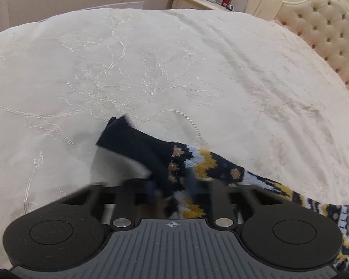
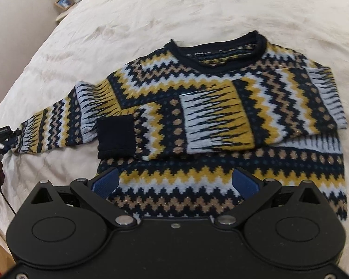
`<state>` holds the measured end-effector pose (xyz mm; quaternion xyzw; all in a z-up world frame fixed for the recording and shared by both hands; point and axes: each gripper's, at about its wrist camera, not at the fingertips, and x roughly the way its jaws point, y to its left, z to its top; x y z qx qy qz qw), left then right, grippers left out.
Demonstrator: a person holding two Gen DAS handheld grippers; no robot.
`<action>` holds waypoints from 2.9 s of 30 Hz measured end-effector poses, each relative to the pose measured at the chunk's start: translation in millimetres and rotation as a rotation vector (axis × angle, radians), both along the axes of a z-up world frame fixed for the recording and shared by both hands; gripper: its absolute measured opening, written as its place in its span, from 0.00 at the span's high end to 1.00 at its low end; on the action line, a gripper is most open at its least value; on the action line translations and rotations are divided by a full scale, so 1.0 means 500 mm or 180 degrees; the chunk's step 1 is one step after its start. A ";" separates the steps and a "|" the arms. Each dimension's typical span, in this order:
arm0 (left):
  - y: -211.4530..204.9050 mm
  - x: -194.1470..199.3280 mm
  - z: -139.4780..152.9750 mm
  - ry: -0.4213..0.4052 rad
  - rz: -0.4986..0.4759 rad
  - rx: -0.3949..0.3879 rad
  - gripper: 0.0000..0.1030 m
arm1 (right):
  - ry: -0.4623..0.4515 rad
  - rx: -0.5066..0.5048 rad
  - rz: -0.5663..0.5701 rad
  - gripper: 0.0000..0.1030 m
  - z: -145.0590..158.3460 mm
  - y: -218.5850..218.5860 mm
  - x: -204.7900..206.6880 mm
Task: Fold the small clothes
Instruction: 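Move the left gripper to the other sleeve cuff and close on it, then lift the cuff with the left gripper, carry it across the body, release, then grasp the placed cuff with the right gripper to adjust it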
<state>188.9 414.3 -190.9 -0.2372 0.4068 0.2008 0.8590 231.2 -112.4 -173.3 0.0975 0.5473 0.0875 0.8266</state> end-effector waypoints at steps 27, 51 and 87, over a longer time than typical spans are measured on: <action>-0.342 -0.002 0.345 -0.1298 -0.0986 0.0320 0.95 | -0.0175 0.0332 0.0081 0.00 0.011 -0.113 -0.087; -0.870 0.179 0.164 -0.0988 -0.2310 -0.0025 0.95 | -0.0159 0.0651 -0.0224 0.00 -0.034 -0.442 -0.089; -0.763 0.067 0.029 0.0206 -0.1922 0.0420 0.15 | -0.0379 0.0459 0.0023 0.01 -0.046 -0.449 0.099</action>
